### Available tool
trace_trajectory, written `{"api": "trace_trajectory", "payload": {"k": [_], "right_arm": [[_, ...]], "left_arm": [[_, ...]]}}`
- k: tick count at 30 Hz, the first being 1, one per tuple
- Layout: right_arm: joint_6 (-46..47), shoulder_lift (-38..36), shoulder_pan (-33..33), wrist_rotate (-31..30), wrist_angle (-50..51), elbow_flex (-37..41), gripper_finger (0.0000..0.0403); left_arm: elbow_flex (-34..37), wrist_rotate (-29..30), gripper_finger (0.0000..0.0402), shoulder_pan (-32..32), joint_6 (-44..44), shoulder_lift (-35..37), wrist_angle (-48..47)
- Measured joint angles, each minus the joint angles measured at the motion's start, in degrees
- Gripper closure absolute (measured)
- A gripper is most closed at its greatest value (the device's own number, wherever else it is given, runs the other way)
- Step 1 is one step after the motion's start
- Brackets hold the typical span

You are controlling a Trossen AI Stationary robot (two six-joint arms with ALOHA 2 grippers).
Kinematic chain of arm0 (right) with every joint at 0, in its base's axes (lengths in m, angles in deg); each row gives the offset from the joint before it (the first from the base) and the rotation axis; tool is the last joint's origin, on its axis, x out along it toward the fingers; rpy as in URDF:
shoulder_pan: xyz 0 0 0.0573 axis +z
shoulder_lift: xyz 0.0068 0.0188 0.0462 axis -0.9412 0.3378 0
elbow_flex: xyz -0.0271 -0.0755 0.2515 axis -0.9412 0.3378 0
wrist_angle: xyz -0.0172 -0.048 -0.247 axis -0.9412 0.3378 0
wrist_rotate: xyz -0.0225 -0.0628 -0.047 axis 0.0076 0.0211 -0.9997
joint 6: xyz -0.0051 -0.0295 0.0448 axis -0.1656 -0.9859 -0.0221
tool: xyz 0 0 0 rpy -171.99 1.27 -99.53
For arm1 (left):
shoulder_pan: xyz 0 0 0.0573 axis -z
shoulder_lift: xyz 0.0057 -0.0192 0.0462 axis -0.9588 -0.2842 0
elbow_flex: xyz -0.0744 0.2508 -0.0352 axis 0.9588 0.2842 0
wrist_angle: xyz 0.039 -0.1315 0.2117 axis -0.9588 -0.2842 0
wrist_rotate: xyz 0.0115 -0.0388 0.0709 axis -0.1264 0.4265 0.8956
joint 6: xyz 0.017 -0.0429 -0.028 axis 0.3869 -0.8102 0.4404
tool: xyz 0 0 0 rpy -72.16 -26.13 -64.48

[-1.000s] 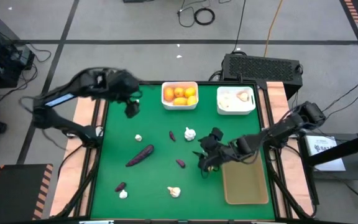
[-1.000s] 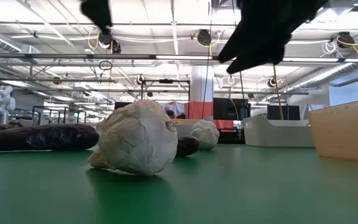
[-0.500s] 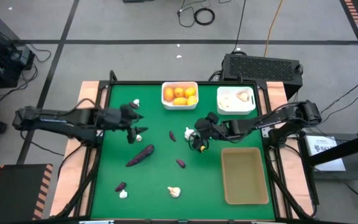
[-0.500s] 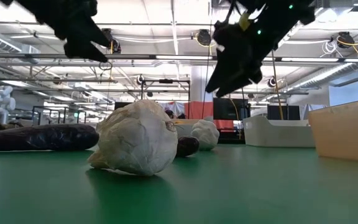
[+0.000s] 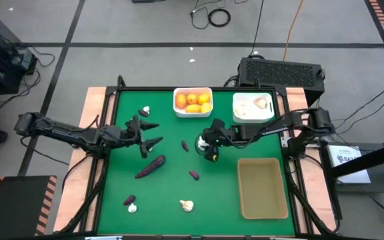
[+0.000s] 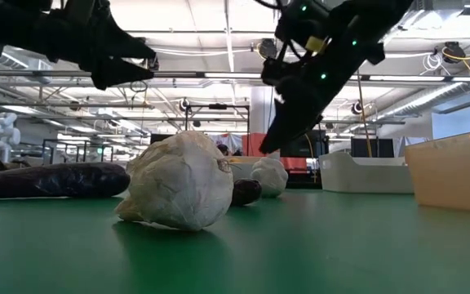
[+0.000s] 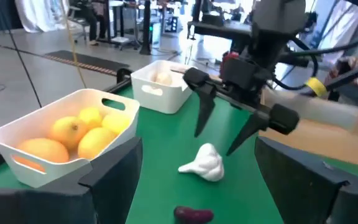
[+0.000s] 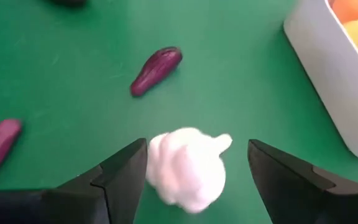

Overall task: Sort produce into baskets
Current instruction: Put the garlic into the right white bin

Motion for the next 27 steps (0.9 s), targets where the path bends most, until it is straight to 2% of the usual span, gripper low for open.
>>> {"api": "trace_trajectory", "payload": {"k": [8, 11, 18, 27], "right_arm": [[2.48, 4.39, -1.73, 0.69, -2.20, -0.11, 0.0135], [4.80, 6.35, -2.07, 2.70, -2.07, -0.11, 0.0135], [8.83, 7.34, -2.11, 2.97, -1.48, -0.13, 0.0139], [10.61, 5.61, -2.09, 3.04, 0.07, -0.15, 0.0204]], "left_arm": [[-0.01, -3.88, 0.0085, 0.00, 1.70, 0.00, -0.08], [0.01, -4.02, 0.0085, 0.00, 2.51, 0.00, -0.08], [-0.01, -4.05, 0.0085, 0.00, 2.92, -0.02, -0.18], [-0.01, -4.05, 0.0085, 0.00, 2.92, -0.02, -0.19]]}}
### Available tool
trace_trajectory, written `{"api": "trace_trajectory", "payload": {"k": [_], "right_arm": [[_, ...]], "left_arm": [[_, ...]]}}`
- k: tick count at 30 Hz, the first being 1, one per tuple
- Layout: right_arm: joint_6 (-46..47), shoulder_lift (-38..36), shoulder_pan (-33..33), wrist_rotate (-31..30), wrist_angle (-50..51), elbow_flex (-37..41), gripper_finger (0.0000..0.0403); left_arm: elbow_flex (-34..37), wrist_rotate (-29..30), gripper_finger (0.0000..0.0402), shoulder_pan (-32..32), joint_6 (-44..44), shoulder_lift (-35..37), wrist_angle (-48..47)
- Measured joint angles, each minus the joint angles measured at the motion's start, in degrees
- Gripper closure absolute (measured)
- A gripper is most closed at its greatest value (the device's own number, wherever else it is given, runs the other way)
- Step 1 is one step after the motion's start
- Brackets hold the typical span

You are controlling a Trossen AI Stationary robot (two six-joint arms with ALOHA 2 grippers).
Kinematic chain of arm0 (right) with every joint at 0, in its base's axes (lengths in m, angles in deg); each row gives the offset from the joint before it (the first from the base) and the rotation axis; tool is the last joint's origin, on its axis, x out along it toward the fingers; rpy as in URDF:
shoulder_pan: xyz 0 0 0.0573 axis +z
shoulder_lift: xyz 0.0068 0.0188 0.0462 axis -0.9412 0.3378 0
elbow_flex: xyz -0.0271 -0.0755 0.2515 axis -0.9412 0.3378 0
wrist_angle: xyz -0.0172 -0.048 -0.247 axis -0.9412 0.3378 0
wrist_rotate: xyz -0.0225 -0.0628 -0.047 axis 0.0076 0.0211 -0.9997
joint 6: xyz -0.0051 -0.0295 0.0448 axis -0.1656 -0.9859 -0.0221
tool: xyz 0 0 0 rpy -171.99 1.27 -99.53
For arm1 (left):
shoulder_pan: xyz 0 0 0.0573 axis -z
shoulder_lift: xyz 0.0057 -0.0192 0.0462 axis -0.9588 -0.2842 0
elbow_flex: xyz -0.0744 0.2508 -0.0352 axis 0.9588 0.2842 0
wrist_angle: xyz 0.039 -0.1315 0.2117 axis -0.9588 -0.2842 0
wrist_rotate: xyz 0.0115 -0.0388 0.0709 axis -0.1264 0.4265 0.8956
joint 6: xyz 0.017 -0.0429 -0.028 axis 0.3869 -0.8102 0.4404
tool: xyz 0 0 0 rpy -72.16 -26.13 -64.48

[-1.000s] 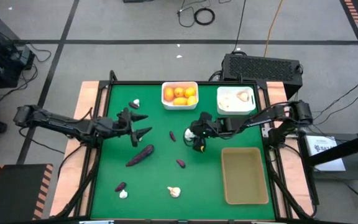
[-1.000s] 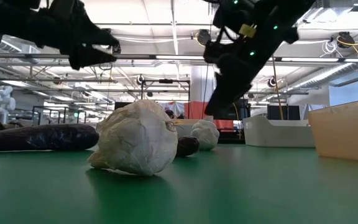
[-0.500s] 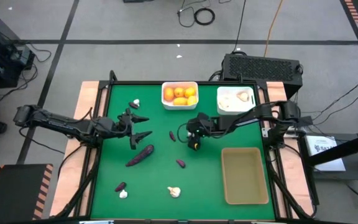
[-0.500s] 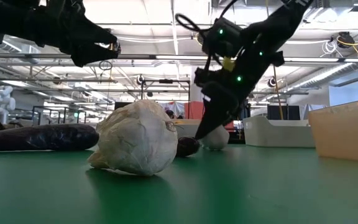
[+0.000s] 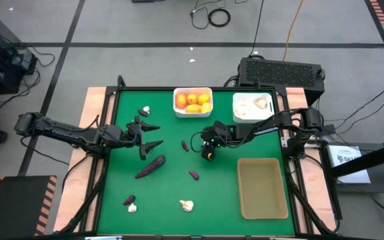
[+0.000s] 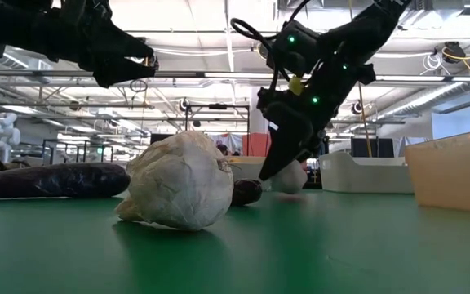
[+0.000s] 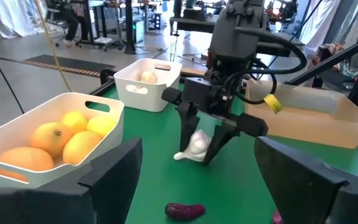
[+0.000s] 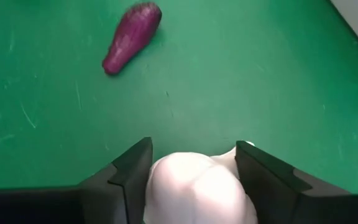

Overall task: Sort produce into baskets
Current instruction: Put the garlic into the right white bin

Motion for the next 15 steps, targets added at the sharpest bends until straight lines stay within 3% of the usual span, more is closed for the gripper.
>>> {"api": "trace_trajectory", "payload": {"k": [6, 15], "right_arm": [[0.75, -1.15, 0.02, 1.16, 2.14, -0.44, 0.0224], [-3.24, -8.01, -1.80, 0.62, 17.74, -7.07, 0.0219]], "left_arm": [[0.01, 0.00, 0.0085, 0.00, -0.02, 0.00, -0.05], [0.02, -0.02, 0.0085, 0.00, -0.02, -0.04, -0.35]]}}
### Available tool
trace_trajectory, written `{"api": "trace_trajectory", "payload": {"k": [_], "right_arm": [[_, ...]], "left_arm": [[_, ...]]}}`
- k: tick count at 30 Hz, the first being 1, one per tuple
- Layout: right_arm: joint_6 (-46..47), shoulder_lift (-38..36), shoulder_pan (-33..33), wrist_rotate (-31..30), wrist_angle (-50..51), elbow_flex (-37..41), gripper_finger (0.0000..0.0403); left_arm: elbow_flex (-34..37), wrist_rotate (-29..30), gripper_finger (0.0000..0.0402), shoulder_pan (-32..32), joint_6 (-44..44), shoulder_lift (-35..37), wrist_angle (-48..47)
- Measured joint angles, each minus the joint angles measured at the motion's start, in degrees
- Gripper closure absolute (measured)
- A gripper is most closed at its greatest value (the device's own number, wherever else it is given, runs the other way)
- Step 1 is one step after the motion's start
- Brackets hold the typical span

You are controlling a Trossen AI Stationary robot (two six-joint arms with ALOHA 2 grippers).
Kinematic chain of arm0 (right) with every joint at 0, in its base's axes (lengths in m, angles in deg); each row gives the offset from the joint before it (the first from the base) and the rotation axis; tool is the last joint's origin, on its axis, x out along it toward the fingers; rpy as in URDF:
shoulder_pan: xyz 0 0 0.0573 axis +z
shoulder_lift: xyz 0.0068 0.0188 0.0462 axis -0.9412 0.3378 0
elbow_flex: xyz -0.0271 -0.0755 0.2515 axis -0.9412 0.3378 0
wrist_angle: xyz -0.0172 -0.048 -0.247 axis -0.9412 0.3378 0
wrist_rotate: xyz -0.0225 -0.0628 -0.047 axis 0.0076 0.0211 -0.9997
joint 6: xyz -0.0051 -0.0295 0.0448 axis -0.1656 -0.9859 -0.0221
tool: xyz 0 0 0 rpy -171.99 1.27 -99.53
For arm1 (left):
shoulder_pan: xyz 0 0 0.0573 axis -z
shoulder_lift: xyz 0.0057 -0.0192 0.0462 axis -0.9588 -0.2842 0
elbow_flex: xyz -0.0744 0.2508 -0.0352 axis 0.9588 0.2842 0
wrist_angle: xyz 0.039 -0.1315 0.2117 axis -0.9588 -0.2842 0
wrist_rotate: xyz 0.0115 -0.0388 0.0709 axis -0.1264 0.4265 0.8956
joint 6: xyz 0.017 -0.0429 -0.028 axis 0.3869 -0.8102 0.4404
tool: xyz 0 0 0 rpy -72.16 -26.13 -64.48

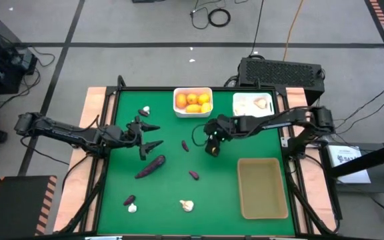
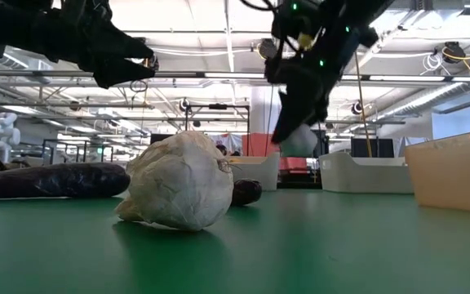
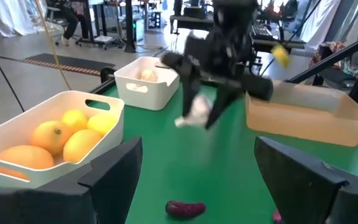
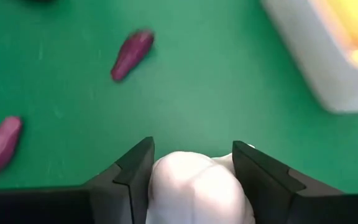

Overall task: Sort produce into baskets
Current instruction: Put the garlic into the right white bin

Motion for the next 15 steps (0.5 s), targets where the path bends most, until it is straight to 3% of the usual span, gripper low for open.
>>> {"api": "trace_trajectory", "payload": {"k": [7, 15], "right_arm": [[-4.62, -7.71, -6.33, -5.76, 11.90, -1.63, 0.0218], [-4.30, -11.61, -21.07, -9.31, 20.59, -1.61, 0.0218]], "left_arm": [[0.00, -0.01, 0.0085, 0.00, -0.11, 0.00, 0.03], [0.00, 0.00, 0.0085, 0.00, -0.20, 0.00, 0.04]]}}
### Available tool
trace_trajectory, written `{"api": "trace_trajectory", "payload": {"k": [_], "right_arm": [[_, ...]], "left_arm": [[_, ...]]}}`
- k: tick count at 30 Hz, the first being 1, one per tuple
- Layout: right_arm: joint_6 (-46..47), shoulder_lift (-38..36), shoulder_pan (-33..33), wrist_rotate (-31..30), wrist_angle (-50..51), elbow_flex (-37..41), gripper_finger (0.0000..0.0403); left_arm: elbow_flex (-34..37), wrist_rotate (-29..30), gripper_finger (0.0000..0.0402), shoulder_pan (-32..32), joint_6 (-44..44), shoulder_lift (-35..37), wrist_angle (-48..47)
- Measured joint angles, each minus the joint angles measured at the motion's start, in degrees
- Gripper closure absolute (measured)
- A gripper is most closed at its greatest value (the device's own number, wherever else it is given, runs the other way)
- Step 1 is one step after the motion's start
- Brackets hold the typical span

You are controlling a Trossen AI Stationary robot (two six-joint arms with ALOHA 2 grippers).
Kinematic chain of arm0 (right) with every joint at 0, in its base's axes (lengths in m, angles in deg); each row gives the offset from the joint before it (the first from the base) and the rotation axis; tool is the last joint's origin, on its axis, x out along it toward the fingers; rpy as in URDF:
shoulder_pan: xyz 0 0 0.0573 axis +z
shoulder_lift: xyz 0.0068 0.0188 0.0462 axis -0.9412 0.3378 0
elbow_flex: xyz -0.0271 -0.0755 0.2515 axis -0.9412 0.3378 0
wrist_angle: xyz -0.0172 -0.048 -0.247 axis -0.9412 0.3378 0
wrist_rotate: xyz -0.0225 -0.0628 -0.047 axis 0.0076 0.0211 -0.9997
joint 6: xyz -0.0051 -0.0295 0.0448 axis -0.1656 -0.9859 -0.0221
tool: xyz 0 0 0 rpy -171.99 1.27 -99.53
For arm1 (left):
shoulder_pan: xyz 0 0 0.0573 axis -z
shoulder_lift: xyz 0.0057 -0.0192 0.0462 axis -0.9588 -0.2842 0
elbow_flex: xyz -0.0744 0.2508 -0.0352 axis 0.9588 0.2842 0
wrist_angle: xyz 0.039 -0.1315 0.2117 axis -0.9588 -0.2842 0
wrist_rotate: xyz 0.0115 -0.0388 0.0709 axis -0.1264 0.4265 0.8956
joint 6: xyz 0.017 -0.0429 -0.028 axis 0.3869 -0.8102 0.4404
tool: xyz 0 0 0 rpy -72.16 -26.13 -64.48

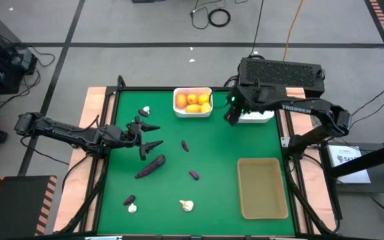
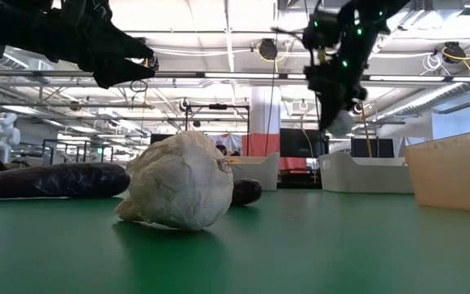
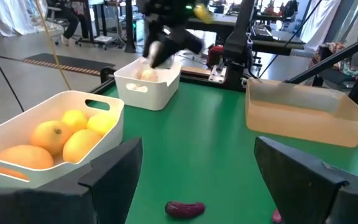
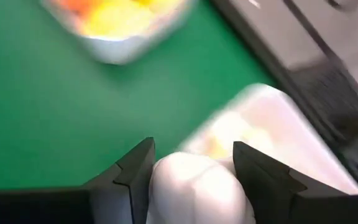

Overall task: Sort produce into baskets
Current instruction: Put the garlic into the right white bin

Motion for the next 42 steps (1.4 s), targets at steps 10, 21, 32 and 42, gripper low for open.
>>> {"api": "trace_trajectory", "payload": {"k": [10, 21, 32, 42], "right_arm": [[5.56, 2.43, -13.42, -0.58, 2.58, 0.04, 0.0218], [6.83, 2.51, -14.66, -0.43, 2.59, 0.04, 0.0180], [6.27, 2.43, -14.64, -0.45, 2.50, 0.04, 0.0124], [6.33, -2.41, -8.72, 14.36, -0.44, 0.09, 0.0120]], "left_arm": [[0.00, 0.08, 0.0084, 0.00, -1.32, 0.00, 0.00], [0.00, 0.31, 0.0084, -0.01, -1.19, 0.00, -0.02], [0.00, 1.01, 0.0084, 0.00, -1.32, 0.00, -0.07], [-0.67, 13.36, 0.0084, -6.00, -15.29, 0.00, -15.17]]}}
